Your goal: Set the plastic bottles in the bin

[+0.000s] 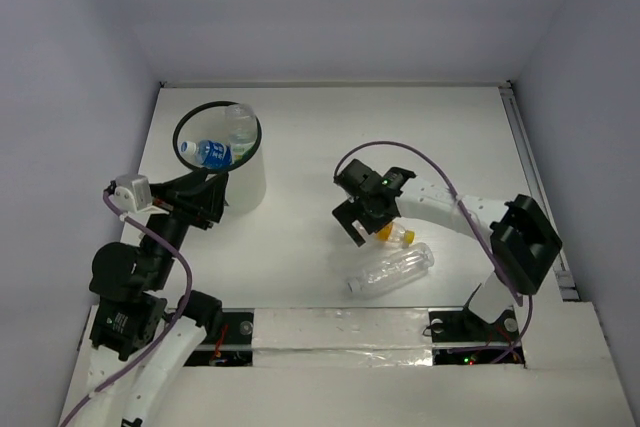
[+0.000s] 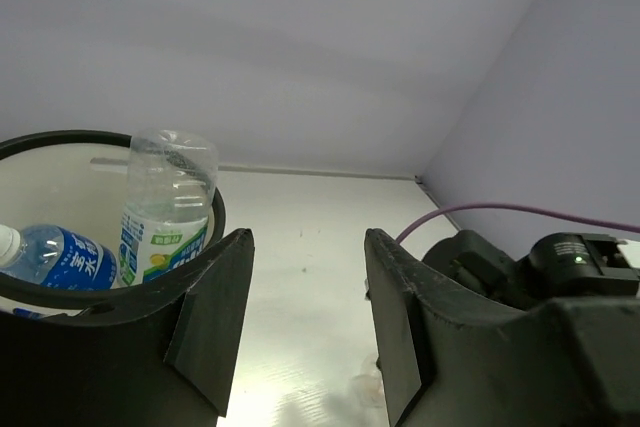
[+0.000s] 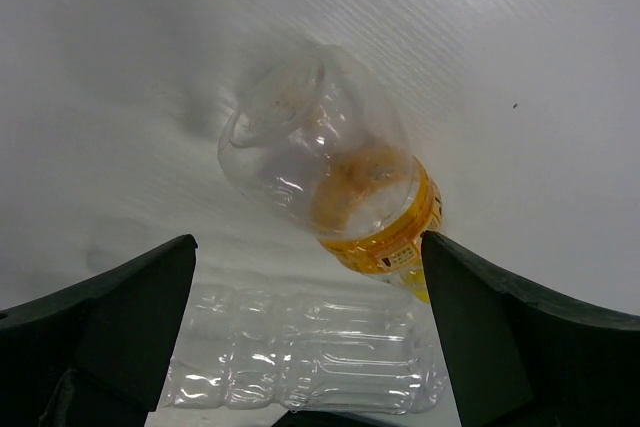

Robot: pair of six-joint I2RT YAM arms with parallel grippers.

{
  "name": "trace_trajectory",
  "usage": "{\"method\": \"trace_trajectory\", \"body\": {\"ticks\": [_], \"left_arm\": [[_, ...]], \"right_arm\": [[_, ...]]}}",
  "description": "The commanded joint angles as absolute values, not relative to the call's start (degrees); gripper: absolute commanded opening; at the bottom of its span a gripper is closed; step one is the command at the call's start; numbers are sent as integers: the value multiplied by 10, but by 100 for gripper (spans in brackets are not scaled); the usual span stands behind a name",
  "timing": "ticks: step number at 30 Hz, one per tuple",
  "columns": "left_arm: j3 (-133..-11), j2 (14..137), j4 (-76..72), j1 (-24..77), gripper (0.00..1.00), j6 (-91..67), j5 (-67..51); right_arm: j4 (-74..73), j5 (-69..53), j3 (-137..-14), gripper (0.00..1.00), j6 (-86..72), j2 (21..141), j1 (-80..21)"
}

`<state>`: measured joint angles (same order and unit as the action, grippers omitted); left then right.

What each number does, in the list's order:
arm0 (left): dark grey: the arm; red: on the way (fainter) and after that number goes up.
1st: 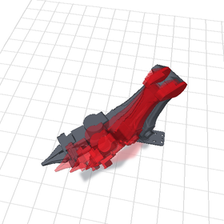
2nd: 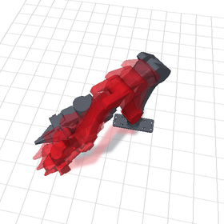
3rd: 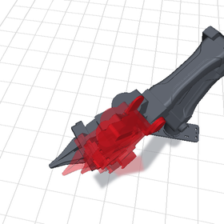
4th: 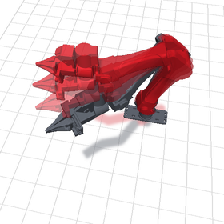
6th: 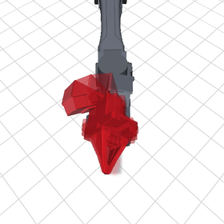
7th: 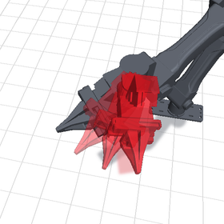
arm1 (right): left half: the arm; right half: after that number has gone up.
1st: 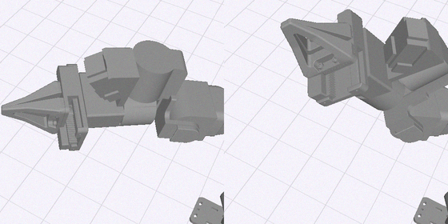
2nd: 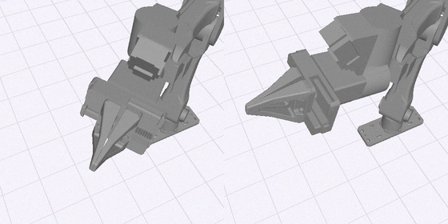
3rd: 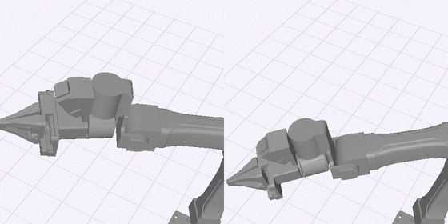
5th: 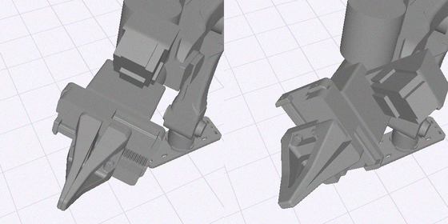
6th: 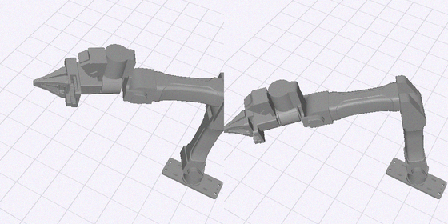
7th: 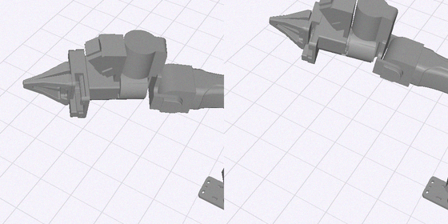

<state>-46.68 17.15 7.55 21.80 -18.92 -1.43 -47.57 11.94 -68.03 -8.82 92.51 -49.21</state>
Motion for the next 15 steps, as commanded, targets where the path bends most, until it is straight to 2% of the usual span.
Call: {"method": "trace_trajectory", "body": {"ticks": [1, 8, 10, 15], "left_arm": [[-454, 161, 53, 221, 46, -178, -27], [-439, 170, 44, 221, 46, -177, -51], [-432, 167, 40, 221, 46, -177, -54], [-426, 164, 41, 221, 46, -173, -49]], "right_arm": [[-476, 98, -704, 100, -40, 944, -496], [-437, 102, -722, 98, -16, 1009, -472], [-422, 98, -726, 92, -6, 1022, -464], [-403, 112, -739, 85, 11, 1047, -447]]}}
